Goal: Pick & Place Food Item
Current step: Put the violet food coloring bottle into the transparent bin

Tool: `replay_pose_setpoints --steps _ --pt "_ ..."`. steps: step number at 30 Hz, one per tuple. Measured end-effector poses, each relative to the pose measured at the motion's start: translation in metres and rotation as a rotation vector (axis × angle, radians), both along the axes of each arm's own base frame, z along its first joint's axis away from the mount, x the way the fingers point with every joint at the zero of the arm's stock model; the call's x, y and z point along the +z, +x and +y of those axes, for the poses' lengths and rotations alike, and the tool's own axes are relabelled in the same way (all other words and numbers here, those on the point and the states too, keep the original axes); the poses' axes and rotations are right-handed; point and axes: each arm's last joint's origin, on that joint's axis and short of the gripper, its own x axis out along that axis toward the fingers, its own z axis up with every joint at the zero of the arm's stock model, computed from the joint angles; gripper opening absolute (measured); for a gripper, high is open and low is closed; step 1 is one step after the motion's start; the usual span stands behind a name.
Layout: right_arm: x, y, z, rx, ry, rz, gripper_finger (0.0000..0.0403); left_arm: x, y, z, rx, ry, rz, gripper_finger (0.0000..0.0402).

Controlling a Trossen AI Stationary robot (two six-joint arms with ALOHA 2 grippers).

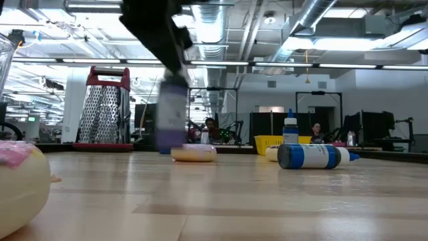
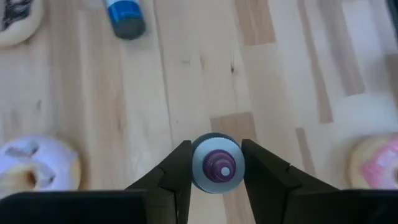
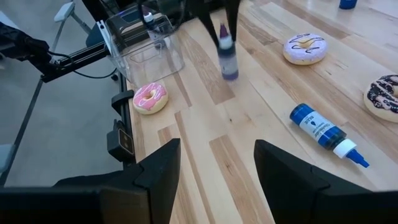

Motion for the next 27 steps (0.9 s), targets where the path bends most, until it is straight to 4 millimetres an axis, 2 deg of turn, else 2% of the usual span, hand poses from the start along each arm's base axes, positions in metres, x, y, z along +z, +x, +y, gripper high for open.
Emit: replay_pose_setpoints --steps 8,14,20,27 --pt "0.0 0.0 0.0 -0.003 -0.002 -0.007 0.0198 0.051 -0.048 -0.003 0.098 -0.034 -0.02 0.0108" --pt "0.0 0.0 0.0 -0.006 -0.004 -0.015 0.0198 0.081 -0.093 -0.018 0.185 -0.105 -0.04 0.0107" --pt "0.001 0.0 0.0 -0.009 -0.005 -0.02 0.0198 0.092 -0.13 -0.041 0.224 -0.174 -0.023 0.0107" --pt "0.001 0.001 -0.001 -0.018 0.006 -0.022 0.0198 0.093 -0.155 -0.062 0.269 -0.25 0.038 0.0107"
